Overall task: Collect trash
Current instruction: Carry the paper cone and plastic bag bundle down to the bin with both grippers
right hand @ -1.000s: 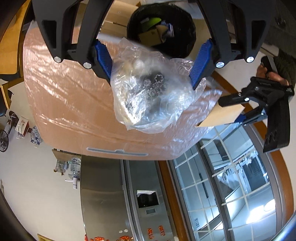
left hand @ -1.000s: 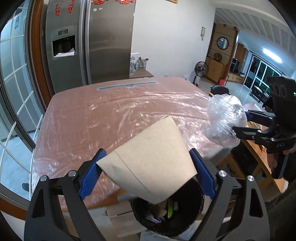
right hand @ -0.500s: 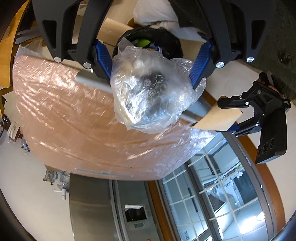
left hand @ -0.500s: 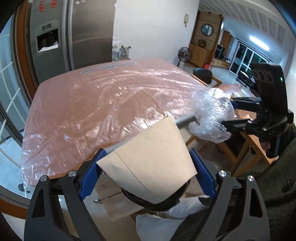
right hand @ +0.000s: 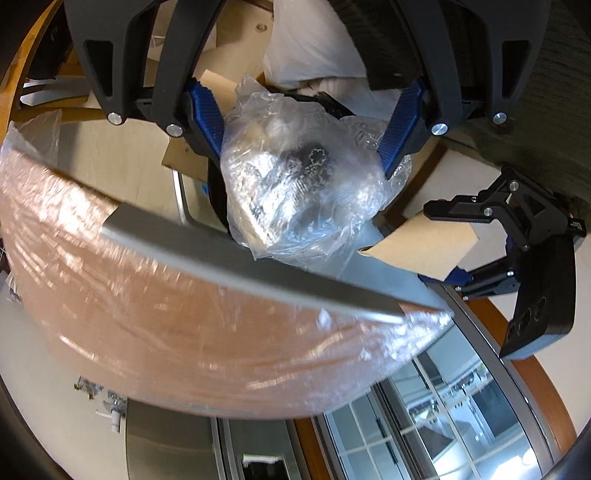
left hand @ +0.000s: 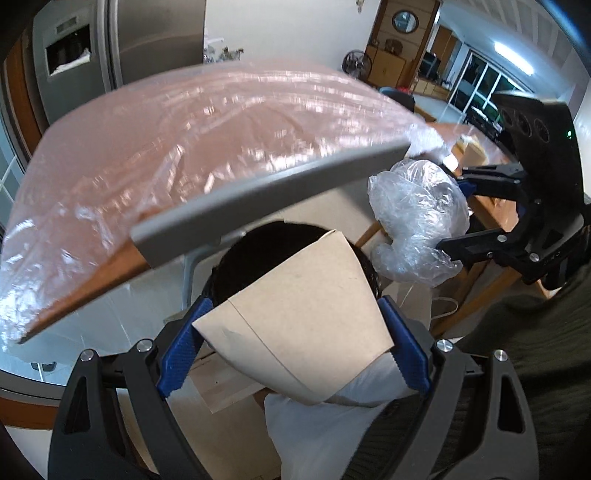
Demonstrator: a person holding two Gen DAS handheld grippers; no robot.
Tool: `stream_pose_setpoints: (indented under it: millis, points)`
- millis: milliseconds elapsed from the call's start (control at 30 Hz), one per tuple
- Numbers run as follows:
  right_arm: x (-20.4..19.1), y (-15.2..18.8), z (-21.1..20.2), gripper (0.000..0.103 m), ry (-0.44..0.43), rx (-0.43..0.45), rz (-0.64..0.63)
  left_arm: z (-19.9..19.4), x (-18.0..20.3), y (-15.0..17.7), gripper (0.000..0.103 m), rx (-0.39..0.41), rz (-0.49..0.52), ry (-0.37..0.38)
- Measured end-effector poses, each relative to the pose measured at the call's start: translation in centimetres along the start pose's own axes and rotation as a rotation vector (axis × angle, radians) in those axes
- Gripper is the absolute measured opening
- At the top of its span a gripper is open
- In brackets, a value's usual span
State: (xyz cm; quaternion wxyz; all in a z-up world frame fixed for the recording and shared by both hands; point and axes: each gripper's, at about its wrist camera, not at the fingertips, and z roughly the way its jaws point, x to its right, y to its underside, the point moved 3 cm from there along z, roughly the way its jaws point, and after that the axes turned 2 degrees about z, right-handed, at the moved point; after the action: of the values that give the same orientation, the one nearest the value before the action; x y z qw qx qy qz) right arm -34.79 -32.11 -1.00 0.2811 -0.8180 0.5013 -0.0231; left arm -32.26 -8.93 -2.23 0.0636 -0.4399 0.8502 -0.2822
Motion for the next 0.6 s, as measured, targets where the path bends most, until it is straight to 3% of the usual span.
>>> stream_pose_setpoints:
  millis: [600]
  points:
    - [2.2, 1.8, 6.8, 0.075, 0.089, -0.076, 0.027, 7.9, -1.3, 1.1, 0.09, -0.092, -0.024, -0.005]
